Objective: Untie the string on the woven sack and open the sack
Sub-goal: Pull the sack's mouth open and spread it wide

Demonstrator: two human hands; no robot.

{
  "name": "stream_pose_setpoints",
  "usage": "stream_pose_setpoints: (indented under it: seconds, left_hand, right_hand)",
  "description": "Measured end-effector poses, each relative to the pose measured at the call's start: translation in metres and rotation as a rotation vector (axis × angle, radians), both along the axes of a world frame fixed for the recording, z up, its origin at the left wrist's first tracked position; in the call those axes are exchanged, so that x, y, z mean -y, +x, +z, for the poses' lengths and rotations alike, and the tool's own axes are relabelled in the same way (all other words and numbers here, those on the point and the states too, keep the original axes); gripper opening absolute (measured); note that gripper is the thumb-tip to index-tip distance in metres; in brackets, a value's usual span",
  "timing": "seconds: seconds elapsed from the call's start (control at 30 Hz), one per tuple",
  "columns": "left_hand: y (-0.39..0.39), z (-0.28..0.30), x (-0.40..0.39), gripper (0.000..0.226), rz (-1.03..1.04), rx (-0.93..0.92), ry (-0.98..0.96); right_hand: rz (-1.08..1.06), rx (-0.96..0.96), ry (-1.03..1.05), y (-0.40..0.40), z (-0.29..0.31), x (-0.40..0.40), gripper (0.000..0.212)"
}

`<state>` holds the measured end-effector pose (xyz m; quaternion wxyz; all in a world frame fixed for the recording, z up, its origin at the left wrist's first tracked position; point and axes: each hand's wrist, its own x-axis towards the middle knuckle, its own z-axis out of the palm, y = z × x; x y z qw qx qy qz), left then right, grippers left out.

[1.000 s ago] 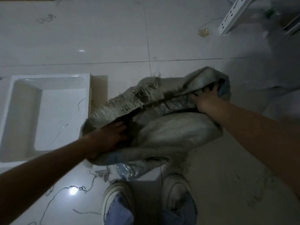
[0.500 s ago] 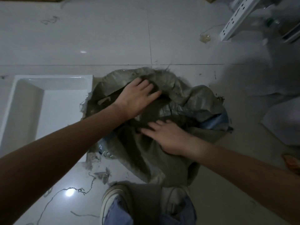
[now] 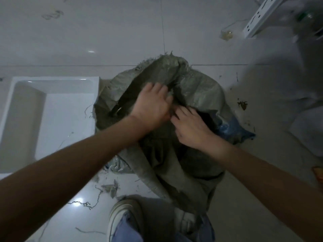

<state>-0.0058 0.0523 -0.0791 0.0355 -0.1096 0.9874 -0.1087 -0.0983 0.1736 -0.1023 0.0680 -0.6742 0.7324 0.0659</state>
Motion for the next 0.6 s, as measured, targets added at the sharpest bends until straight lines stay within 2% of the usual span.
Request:
stream_pose_setpoints:
  seconds: [0.03, 0.07, 0.13, 0.2, 0.27, 0.37, 0.43, 0.5, 0.53, 0.6]
  left_hand:
    - [0.0, -0.003, -0.02, 0.058, 0.094, 0.124, 0.044]
    - [0.002, -0.006, -0.038, 0.076, 0.195, 0.332, 0.101]
    - [0.01, -0.025, -0.053, 0.1, 0.271, 0.614, 0.08]
    - [0.018, -0.046, -0.048, 0.1, 0.299, 0.721, 0.004]
    - [0.025, -0.055, -0.036, 0.094, 0.338, 0.748, 0.001]
    - [0.042, -0.062, -0.02, 0.084, 0.38, 0.915, -0.052]
    - [0.054, -0.068, -0.005, 0.072, 0.489, 0.846, 0.096]
    - [0.061, -0.063, 0.005, 0.061, 0.69, 0.556, 0.492]
    - [0.062, -0.058, 0.008, 0.06, 0.715, 0.443, 0.613]
    - [0.061, -0.046, 0.008, 0.066, 0.643, 0.389, 0.744]
  right_hand:
    - [0.039, -0.068, 0.091, -0.008, -0.002, 0.007, 0.066]
    - [0.072, -0.122, 0.234, -0.013, -0.007, 0.012, 0.076]
    - [0.082, -0.203, 0.46, -0.021, -0.015, 0.021, 0.095]
    - [0.015, -0.255, 0.577, -0.028, -0.026, 0.023, 0.112]
    - [-0.073, -0.284, 0.68, -0.034, -0.033, 0.024, 0.124]
    - [-0.168, -0.327, 0.762, -0.045, -0.043, 0.02, 0.12]
    - [-0.217, -0.343, 0.752, -0.055, -0.046, 0.014, 0.102]
    - [-0.257, -0.321, 0.771, -0.062, -0.043, 0.009, 0.09]
    - [-0.266, -0.302, 0.78, -0.063, -0.038, 0.007, 0.087]
    - [-0.258, -0.284, 0.773, -0.062, -0.026, 0.006, 0.087]
